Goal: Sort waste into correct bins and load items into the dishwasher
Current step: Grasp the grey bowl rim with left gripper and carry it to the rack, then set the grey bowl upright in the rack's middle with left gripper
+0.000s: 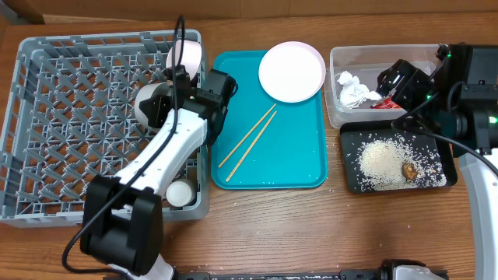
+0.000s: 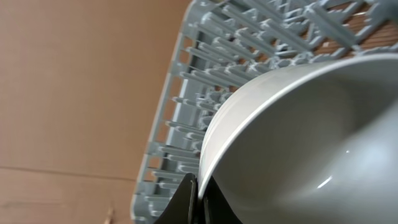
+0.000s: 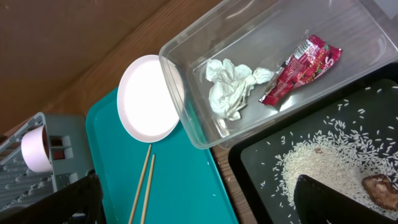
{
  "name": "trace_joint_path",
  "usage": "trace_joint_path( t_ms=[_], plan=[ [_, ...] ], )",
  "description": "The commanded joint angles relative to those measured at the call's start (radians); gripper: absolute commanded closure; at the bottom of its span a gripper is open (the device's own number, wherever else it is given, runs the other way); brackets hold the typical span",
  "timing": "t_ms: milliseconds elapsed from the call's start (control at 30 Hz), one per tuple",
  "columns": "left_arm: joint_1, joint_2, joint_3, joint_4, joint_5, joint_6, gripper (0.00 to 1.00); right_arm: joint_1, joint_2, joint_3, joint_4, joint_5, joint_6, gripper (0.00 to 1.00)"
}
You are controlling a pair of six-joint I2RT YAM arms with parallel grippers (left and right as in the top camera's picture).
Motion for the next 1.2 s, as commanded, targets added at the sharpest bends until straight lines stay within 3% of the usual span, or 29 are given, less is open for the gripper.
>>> trace_joint_path(
  t_ms=[0,200,533,733,800,900,933,1067,1167],
  plan=[
    [0.003,0.060,-0.004,-0.008,-0.165,-0.010,0.96,-0.002,-0.006,-0.004,0.004,-0.005,0.003,0.00],
    [-0.008,0.069,-0.004,-0.007,-0.274,0.004,0.96,-0.002,-0.006,-0.004,0.002,-0.005,-0.012,0.00],
    [-0.101,0.069,-0.004,-0.009,-0.091,0.004,0.96,-0.002,-0.006,-0.004,-0.001,-0.005,-0.016,0.00],
    [-0.104,0.069,-0.004,-0.013,-0.067,0.004,0.96,-0.002,-0.006,-0.004,-0.003,-0.004,-0.023,0.00],
    [-0.105,0.069,-0.004,-0.013,-0.067,0.005,0.91,-0.002,-0.006,-0.004,-0.003,-0.004,-0.023,0.00],
    [-0.115,0.069,-0.004,-0.067,-0.027,0.005,0.65,-0.002,-0.006,-0.004,-0.002,-0.004,-0.023,0.00],
    [-0.127,0.069,-0.004,-0.119,-0.014,0.008,0.60,-0.002,-0.006,-0.004,-0.002,-0.004,-0.023,0.00],
    [-0.160,0.068,-0.004,-0.194,0.012,-0.002,0.61,-0.002,-0.006,-0.004,0.002,-0.004,-0.023,0.00],
    [-0.183,0.068,0.000,-0.217,0.012,-0.039,0.55,-0.002,-0.006,-0.004,0.005,-0.005,-0.023,0.00]
  ],
)
